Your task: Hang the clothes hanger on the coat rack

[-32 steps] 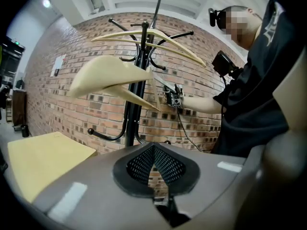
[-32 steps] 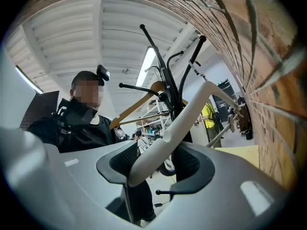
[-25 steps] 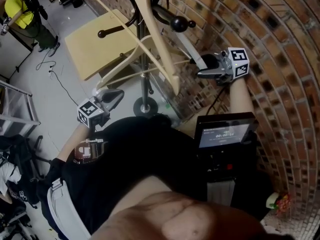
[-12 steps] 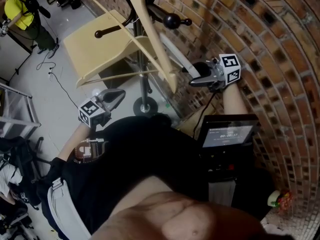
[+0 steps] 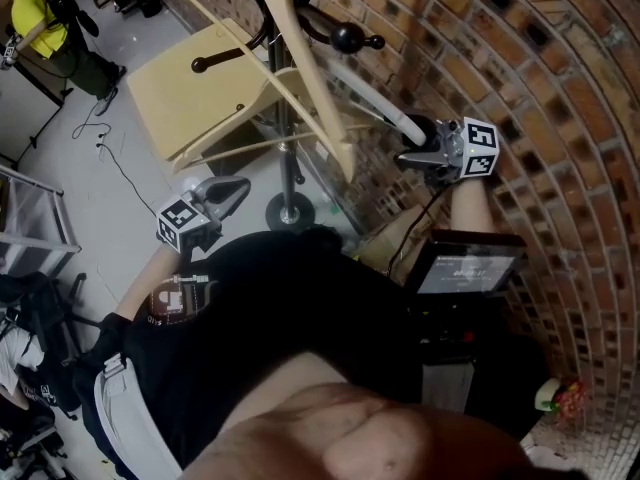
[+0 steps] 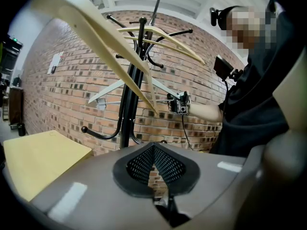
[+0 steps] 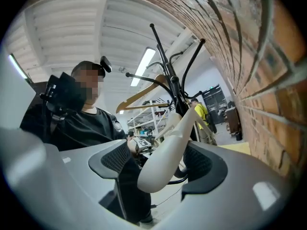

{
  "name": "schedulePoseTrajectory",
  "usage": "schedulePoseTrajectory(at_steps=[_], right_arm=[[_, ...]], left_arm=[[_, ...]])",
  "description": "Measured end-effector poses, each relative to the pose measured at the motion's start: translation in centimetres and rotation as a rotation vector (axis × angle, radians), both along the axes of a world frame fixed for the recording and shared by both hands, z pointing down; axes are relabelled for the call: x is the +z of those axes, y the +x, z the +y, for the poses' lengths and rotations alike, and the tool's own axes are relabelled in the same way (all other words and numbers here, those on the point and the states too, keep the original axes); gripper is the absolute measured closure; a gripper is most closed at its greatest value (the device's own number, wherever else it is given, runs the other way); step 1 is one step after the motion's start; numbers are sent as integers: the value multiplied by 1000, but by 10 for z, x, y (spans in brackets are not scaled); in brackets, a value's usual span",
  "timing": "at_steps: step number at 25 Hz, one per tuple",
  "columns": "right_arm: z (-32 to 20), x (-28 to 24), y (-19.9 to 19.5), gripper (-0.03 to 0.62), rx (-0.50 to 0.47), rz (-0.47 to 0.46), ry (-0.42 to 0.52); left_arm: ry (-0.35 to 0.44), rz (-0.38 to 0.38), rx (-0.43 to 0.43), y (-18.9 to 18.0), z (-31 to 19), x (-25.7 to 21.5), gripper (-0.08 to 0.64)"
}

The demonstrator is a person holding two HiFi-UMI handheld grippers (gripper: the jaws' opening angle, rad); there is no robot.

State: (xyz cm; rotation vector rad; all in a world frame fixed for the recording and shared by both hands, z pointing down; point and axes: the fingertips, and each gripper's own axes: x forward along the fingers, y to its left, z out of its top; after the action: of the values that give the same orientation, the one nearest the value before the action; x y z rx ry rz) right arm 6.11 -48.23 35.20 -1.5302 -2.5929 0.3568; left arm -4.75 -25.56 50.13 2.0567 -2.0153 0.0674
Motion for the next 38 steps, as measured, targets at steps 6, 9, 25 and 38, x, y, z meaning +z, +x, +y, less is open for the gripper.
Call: schedulePoseTrajectory(at_steps=[6,9,25,38], right_arm=[[-29,-8,-13,213,286,-77,75],[-50,-10,-11,213,417,-99,68],[-46,40,39,243,670,-83,-2],[40,104,36,303,1097,25,-44]], left_arm=[[4,2,30,6,-8,-1,568],[5,5,46,9,-12,-1,568],[24,22,146,12,-28,6,568],[28,58,406,-62,34,26,568]])
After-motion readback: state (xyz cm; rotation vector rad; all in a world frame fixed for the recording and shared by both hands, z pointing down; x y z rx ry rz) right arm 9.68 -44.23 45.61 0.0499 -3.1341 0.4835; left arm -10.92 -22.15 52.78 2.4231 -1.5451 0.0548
